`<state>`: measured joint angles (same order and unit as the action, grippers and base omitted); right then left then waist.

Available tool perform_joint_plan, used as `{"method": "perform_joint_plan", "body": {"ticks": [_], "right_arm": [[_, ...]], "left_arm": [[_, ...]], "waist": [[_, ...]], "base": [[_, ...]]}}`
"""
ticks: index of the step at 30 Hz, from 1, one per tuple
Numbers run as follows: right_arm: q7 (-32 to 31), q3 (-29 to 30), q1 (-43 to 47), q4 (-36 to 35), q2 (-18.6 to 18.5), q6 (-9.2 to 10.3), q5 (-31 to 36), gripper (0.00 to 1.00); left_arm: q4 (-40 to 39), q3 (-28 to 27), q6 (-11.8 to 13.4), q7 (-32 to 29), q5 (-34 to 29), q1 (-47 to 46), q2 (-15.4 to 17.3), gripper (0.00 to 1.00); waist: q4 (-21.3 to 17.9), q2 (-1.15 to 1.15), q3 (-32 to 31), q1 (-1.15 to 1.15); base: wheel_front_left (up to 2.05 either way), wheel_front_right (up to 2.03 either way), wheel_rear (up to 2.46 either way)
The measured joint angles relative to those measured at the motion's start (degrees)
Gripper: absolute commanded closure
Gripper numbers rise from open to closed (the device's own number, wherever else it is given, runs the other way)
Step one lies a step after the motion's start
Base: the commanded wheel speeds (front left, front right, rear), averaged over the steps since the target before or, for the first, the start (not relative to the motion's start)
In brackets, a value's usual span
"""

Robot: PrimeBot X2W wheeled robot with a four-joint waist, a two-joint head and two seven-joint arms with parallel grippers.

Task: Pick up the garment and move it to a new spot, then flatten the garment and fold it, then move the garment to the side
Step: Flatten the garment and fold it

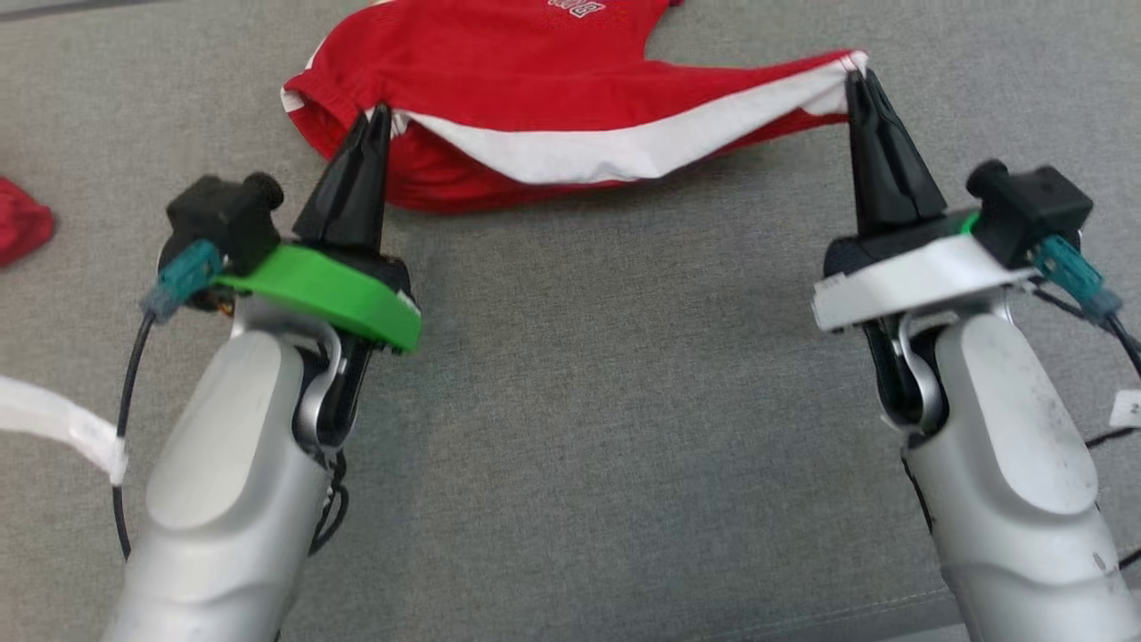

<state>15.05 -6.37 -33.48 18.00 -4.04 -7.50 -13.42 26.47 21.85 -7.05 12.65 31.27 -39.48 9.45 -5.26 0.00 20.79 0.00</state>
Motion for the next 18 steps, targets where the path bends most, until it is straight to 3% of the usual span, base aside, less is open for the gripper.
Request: {"method": "perform_joint_plan", "body": {"ticks": [8,18], "right_arm": [[0.01,5.57,18.18,-17.39,-0.49,0.01,-0.36,1.0],[-2.46,7.87,35.56,-32.63,0.31,0.01,0.99,1.0]], "left_arm": [[-18.66,-0.87,4.49,1.0,1.0,17.75,0.68,1.0],[-39.99,1.88,11.16,-6.6,1.51,35.59,3.66,1.0]], "waist": [[0.35,0.0,-4.69,0.0],[1.17,0.0,-12.68,0.0]], "base": [[0.0,0.0,0.0],[0.0,0.0,0.0]]}}
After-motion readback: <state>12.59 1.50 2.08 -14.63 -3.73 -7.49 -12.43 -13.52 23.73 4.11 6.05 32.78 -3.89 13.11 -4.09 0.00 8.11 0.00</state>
